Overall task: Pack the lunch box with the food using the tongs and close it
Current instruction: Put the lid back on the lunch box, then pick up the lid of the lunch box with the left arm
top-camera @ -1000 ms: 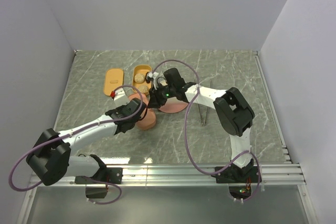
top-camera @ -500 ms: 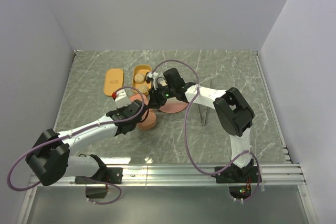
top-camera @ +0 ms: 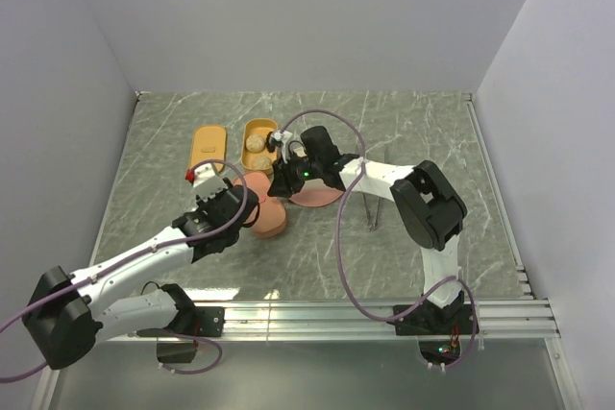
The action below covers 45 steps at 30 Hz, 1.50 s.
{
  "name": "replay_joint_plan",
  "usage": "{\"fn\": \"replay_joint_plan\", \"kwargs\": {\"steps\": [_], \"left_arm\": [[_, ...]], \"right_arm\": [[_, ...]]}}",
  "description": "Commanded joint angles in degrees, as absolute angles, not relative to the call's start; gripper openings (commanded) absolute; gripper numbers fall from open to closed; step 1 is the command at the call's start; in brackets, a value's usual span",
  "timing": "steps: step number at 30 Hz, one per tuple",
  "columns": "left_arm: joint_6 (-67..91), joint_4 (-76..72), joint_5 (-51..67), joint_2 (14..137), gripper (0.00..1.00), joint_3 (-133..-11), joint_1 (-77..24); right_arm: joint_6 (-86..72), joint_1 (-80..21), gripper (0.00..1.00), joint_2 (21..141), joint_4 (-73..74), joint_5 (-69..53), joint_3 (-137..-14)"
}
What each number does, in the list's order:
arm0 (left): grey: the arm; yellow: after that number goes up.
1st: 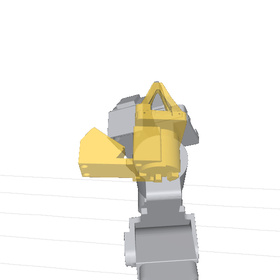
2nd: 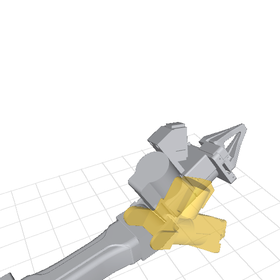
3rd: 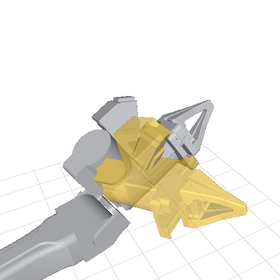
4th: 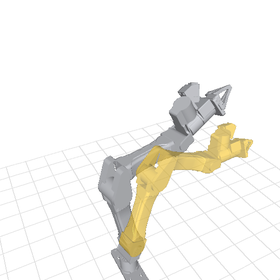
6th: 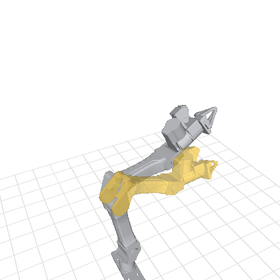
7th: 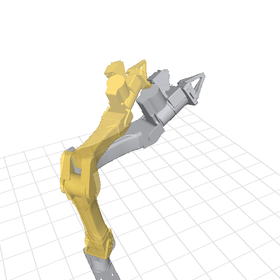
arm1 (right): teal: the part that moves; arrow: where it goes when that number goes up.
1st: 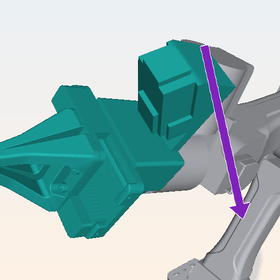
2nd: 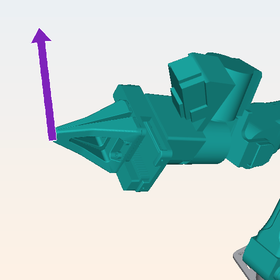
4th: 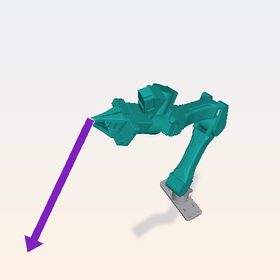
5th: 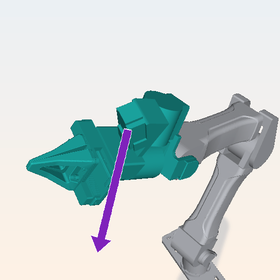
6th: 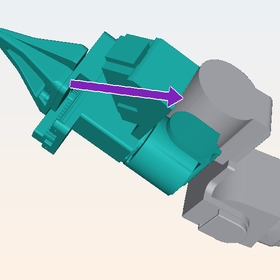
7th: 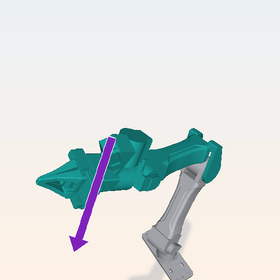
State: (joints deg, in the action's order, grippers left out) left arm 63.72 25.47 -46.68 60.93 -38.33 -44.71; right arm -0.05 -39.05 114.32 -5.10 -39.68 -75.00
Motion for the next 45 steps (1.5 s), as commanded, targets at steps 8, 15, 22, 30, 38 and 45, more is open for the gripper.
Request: {"fn": "replay_joint_plan", "kwargs": {"steps": [8, 15, 22, 30, 38, 45], "left_arm": [[42.5, -6.1, -44.9, 53.5, 0.29, -27.7, -30.5], [35.7, -13.6, -36.4, 63.6, 0.56, -32.8, -15.4], [23.7, -14.2, -22.2, 83.3, 0.77, -50.2, -6.4], [15.6, -7.0, -3.9, 101.2, 0.67, -66.9, 3.9], [12.4, -0.2, -3.3, 110.4, 0.54, -71.5, 5.9], [13.6, 3.1, -1.8, 112.8, 0.51, -73.3, 7.6]], "right_arm": [[-10.1, -35.9, 0.42, 108.1, -15.7, -35.9, -71.6], [-10.2, -35.6, 0.42, 104.8, -15.2, -35.5, -71.5], [-10.2, -35.0, 0.42, 102.7, -13.3, -36.1, -72.7], [-10.7, -32.7, 0.42, 98.4, -14.5, -37.0, -70.1], [-11.4, -30.6, 0.42, 96.9, -16.0, -37.4, -67.9], [-11.7, -30.3, 0.42, 98.0, -16.3, -38.2, -68.0]]}}
